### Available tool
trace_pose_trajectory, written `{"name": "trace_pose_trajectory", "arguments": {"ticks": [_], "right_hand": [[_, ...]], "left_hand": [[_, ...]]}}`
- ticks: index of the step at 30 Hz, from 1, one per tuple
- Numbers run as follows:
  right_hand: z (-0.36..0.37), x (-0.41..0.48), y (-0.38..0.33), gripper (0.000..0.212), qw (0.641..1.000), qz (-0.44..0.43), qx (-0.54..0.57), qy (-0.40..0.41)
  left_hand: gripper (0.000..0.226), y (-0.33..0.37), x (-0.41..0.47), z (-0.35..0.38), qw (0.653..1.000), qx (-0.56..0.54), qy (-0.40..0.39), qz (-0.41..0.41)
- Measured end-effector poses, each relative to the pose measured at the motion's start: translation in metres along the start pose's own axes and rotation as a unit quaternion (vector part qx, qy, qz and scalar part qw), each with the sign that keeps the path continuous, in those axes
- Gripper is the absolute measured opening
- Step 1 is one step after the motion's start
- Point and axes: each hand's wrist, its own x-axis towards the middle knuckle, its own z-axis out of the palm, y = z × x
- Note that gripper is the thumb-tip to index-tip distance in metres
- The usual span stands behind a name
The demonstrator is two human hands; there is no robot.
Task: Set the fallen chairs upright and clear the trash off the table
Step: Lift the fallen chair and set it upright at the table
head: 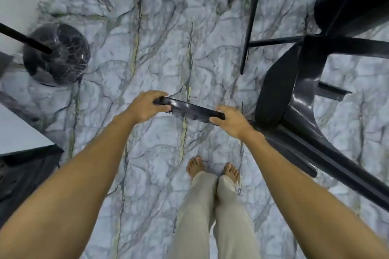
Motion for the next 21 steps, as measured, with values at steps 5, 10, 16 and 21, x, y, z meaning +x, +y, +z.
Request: {"name": "trace_pose_trajectory", "arguments": {"ticks": [5,10,16,21], "right_hand": [[0.021,0.025,0.013,0.041,0.996,-0.013,-0.079,0.049],[0.030,0.035,0.017,0.046,0.995,-0.023,-0.076,0.060],[0.024,0.029,0.008,0.048,0.995,-0.037,-0.069,0.063],[0.009,0.003,-0.017,0.048,0.993,-0.079,-0.060,0.067]], "left_hand": [[0.050,-0.022,0.028,0.022,0.999,0.007,0.020,0.032],[0.034,-0.028,0.041,0.029,0.997,-0.027,0.049,0.054],[0.035,-0.015,0.033,0.032,0.993,-0.073,0.081,0.049],[0.040,0.020,0.003,0.023,0.988,-0.068,0.116,0.076]]}}
